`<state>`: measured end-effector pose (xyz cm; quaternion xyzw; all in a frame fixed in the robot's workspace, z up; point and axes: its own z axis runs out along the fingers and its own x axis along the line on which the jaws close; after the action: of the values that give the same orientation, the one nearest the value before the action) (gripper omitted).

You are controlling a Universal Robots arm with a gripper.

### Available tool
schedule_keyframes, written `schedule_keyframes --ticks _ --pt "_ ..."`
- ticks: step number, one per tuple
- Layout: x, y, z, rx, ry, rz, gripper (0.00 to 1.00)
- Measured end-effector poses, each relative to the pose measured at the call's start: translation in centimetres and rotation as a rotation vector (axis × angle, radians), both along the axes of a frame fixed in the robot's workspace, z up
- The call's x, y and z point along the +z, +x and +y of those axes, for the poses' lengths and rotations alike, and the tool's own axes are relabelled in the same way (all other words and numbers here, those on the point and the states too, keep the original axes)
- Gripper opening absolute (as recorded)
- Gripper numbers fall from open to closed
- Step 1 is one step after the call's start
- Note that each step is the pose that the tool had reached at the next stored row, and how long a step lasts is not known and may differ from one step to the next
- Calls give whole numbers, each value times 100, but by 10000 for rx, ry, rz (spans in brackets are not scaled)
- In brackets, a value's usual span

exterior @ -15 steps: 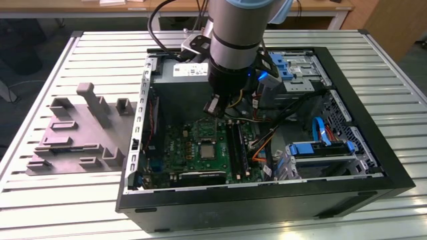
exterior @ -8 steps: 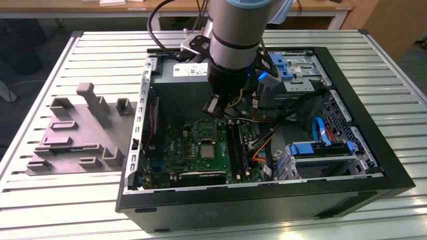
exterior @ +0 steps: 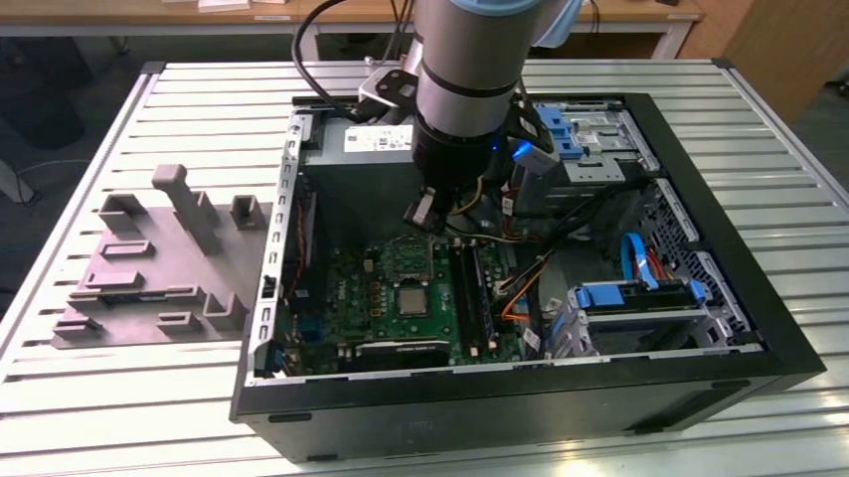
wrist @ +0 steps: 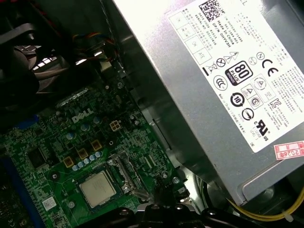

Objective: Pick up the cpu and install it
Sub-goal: 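Close the cpu cover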

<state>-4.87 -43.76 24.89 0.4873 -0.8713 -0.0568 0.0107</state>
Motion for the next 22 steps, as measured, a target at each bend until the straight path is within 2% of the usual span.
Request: schedule_keyframes --ticks 6,13,18,22 --pt "1 -1 -25 43 -3 1 11" --pt "1 -6 -72 159 -63 0 11" --pt "0 -6 -80 198 -183 1 11" --pt "0 -8 -83 218 -351 2 11"
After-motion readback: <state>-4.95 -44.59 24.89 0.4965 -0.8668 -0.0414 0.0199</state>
